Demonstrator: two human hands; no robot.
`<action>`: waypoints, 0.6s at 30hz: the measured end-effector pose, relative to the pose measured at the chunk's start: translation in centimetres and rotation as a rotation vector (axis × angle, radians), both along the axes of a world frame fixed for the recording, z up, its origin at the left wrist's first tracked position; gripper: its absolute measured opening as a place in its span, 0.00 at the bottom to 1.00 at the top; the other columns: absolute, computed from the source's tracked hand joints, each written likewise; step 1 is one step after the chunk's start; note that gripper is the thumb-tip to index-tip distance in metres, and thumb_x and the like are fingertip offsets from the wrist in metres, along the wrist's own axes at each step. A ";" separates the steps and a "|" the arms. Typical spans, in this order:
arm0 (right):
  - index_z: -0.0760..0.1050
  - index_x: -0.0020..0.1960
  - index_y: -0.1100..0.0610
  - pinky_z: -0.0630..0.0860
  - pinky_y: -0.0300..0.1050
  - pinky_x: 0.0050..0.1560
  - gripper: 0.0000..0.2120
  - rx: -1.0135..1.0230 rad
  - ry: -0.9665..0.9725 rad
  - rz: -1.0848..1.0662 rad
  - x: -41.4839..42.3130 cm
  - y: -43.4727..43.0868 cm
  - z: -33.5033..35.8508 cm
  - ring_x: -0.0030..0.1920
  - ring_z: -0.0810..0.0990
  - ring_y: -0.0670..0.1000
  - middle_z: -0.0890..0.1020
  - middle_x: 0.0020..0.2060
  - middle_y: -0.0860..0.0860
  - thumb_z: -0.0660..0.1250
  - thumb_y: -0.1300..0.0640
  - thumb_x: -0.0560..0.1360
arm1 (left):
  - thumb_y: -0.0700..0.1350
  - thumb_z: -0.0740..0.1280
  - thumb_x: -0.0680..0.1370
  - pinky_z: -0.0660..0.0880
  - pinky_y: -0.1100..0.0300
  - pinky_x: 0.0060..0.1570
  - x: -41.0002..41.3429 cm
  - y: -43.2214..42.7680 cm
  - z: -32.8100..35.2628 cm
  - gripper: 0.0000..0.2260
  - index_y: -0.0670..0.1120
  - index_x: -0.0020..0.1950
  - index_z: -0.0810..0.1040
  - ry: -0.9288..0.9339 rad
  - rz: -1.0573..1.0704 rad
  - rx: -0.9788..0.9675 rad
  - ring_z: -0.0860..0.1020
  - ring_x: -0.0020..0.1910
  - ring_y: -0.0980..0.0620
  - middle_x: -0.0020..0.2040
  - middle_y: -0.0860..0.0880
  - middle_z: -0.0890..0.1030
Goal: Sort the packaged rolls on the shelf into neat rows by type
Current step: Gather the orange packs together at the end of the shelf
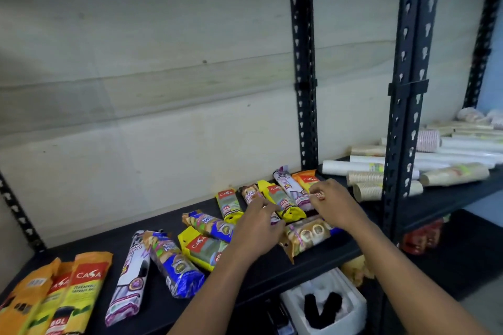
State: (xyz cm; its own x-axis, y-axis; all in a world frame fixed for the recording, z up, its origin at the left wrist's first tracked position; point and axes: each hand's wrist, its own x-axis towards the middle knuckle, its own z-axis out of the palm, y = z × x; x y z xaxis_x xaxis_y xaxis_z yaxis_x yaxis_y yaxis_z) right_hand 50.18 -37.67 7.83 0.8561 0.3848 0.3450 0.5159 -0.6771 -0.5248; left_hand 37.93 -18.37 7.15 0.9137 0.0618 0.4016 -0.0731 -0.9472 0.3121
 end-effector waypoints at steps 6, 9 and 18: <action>0.70 0.71 0.51 0.74 0.50 0.57 0.24 -0.271 0.218 -0.109 3.8 -1.3 0.4 0.60 0.76 0.57 0.71 0.68 0.57 0.65 0.45 0.77 | 0.57 0.65 0.78 0.74 0.52 0.60 2.1 -0.5 -0.6 0.18 0.51 0.65 0.78 0.076 0.036 0.047 0.70 0.66 0.50 0.65 0.50 0.72; 0.71 0.70 0.52 0.73 0.47 0.53 0.24 -0.338 0.264 -0.079 4.5 -1.1 1.0 0.59 0.77 0.54 0.75 0.66 0.56 0.65 0.43 0.77 | 0.56 0.64 0.79 0.73 0.55 0.58 2.3 -0.2 -1.4 0.17 0.50 0.64 0.79 0.092 0.041 0.025 0.70 0.65 0.51 0.65 0.50 0.72; 0.72 0.65 0.54 0.75 0.47 0.44 0.21 -0.270 0.208 -0.170 4.0 -0.2 1.3 0.47 0.78 0.52 0.79 0.54 0.55 0.69 0.50 0.74 | 0.55 0.64 0.79 0.74 0.56 0.57 1.8 0.1 -1.5 0.16 0.50 0.62 0.80 0.053 0.022 -0.013 0.72 0.63 0.52 0.63 0.51 0.73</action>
